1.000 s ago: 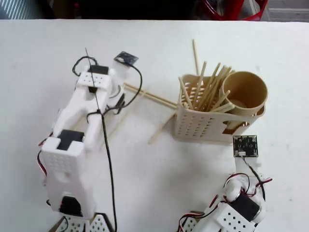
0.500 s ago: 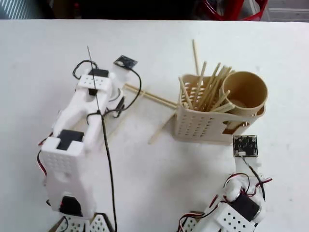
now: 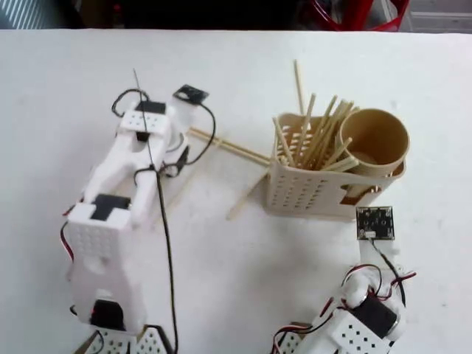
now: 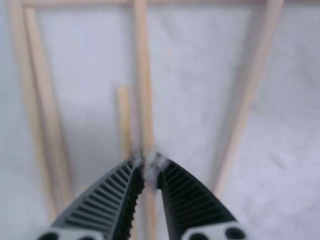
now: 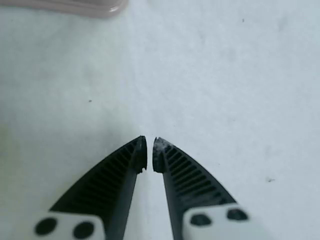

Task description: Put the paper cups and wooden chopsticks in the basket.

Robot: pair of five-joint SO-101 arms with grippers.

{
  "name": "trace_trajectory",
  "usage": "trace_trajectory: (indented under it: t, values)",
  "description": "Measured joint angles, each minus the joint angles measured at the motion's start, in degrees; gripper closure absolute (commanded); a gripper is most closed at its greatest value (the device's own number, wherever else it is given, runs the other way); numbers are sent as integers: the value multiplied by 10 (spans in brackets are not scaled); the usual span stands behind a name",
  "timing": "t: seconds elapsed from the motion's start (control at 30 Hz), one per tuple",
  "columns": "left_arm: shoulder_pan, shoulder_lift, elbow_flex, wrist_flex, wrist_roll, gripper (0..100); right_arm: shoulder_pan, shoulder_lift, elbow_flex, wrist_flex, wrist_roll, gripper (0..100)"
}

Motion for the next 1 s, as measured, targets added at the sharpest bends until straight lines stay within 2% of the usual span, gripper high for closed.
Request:
trace_trajectory:
  t: [0.2,0.33,0.5,0.63,0.73,1.0]
  values:
    - [6,-68,-62,78,0,976,0,0,0,0,0,964]
    - [35,-199,-98,124,18,976,0,0,0,0,0,964]
    - [98,-387,-103,128,46,976,0,0,0,0,0,964]
    - [174,-518,-103,70,69,976,0,0,0,0,0,964]
    - [231,-568,-105,2,87,976,4,0,0,0,0,964]
    - [360,-555,-105,-147,112,976,24,0,0,0,-2,981]
